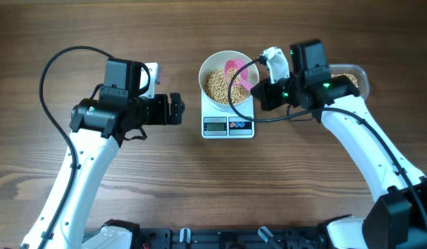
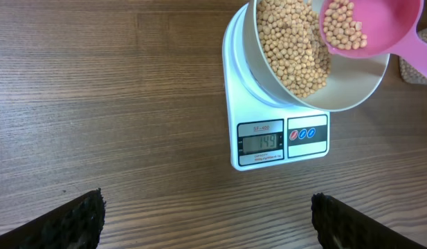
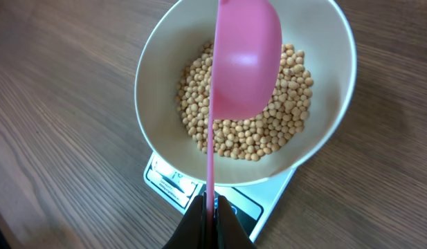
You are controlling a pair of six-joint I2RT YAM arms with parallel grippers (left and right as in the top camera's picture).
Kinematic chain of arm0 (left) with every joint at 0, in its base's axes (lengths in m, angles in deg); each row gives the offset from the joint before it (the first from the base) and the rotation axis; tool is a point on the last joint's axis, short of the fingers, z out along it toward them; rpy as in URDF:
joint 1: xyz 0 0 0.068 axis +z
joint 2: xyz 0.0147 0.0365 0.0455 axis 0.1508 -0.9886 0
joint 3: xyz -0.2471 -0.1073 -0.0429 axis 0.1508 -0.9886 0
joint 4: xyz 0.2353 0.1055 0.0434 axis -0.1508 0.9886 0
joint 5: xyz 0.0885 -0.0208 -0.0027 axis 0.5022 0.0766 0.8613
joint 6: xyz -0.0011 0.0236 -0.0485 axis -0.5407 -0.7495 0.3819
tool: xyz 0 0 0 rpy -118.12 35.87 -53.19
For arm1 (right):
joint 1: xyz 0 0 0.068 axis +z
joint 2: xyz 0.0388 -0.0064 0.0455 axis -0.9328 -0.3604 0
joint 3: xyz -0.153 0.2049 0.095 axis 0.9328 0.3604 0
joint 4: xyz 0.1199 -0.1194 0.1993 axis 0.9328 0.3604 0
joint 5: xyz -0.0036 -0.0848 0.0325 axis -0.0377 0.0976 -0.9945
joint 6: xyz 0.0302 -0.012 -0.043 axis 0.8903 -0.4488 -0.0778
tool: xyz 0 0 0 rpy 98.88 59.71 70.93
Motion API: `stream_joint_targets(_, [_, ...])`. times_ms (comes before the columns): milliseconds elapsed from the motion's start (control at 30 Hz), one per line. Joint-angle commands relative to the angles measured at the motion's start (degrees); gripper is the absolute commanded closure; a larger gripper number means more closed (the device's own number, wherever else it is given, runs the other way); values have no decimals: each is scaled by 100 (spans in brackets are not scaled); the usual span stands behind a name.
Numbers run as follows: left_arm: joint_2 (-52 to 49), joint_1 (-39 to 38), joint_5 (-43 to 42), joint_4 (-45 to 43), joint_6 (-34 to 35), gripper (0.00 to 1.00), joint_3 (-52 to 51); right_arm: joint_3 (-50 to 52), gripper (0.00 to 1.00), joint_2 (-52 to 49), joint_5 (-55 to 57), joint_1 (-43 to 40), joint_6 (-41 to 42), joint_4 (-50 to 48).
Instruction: Scoop item into bowl and weigh 150g on scale
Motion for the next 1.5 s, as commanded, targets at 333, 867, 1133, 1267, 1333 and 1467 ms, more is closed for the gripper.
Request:
stream_joint_targets(333, [0,33,15,0,31,0,109,-133,96,131,-179,24,-20,-214])
stream_joint_targets(867, [0,33,15,0,28,0,111,-133,96,131,-219,28,127,-385])
stream_joint_targets(1133, [0,33,15,0,28,0,109,-133,96,131,-614,57,431,-612])
stream_joint_targets(1267, [0,33,15,0,28,0,109,-133,96,127,-74,55,267,-299])
stream_joint_targets(1333, [0,33,15,0,31,0,111,-133,96,127,-116,57,306,-260])
stream_joint_targets(1467, [0,33,15,0,28,0,111,-133,96,127,-116,57,308,-295])
